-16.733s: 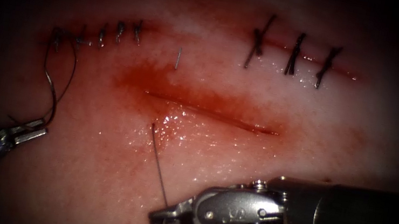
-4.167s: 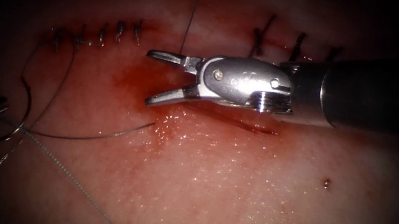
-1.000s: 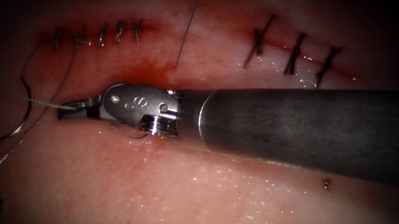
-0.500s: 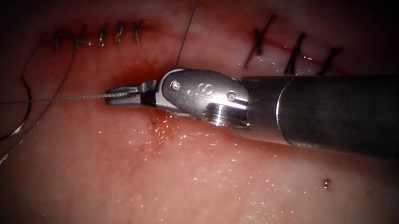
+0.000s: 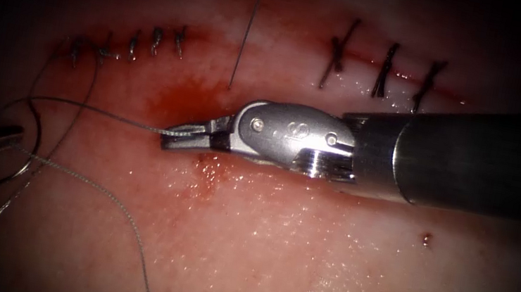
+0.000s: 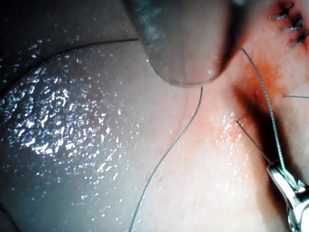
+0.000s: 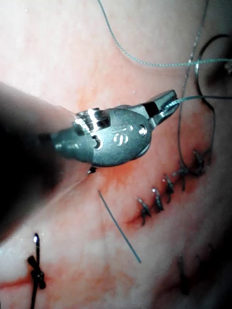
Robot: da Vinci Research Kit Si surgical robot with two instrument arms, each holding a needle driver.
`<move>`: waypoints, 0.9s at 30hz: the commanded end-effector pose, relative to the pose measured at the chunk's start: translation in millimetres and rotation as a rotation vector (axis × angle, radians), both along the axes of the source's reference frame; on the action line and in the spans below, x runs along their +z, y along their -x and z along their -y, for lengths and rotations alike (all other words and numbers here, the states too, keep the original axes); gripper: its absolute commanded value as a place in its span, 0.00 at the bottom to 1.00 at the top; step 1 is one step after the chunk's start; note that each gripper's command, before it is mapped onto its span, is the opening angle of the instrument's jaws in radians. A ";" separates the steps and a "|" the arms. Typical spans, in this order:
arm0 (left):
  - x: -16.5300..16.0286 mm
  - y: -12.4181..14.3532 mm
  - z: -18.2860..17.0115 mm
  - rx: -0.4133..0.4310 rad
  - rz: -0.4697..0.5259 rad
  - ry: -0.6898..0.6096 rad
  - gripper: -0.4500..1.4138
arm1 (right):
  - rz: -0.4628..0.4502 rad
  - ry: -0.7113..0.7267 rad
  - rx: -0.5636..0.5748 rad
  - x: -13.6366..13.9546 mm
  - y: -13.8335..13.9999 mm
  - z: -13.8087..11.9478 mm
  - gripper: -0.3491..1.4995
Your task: Wound Closure
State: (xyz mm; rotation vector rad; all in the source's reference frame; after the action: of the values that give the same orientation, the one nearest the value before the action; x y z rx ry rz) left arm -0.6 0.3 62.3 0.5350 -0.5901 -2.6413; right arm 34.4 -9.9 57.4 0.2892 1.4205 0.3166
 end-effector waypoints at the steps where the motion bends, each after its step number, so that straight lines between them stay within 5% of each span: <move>1: 1.4 0.9 0.8 -0.005 -0.005 0.006 0.00 | 0.003 -0.001 0.005 0.5 0.1 0.6 0.00; 11: 7.0 0.8 1.3 -0.046 0.010 -0.007 0.00 | 0.007 -0.004 0.024 0.7 3.4 0.5 0.00; 20: 6.2 0.9 0.3 -0.062 0.043 -0.036 0.00 | 0.006 -0.008 0.028 0.7 3.1 0.5 0.00; 23: 5.4 1.7 0.0 -0.044 0.053 -0.019 0.00 | 0.007 -0.008 0.031 0.9 2.6 0.2 0.58; 27: 4.5 3.0 -0.3 -0.023 0.059 -0.008 0.00 | 0.011 -0.008 0.037 1.2 2.4 -0.3 0.83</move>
State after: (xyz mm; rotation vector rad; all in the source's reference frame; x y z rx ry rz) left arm -3.3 1.4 66.1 0.6127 -0.6165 -2.6540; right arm 31.3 -9.3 58.0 0.2658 1.4159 0.3545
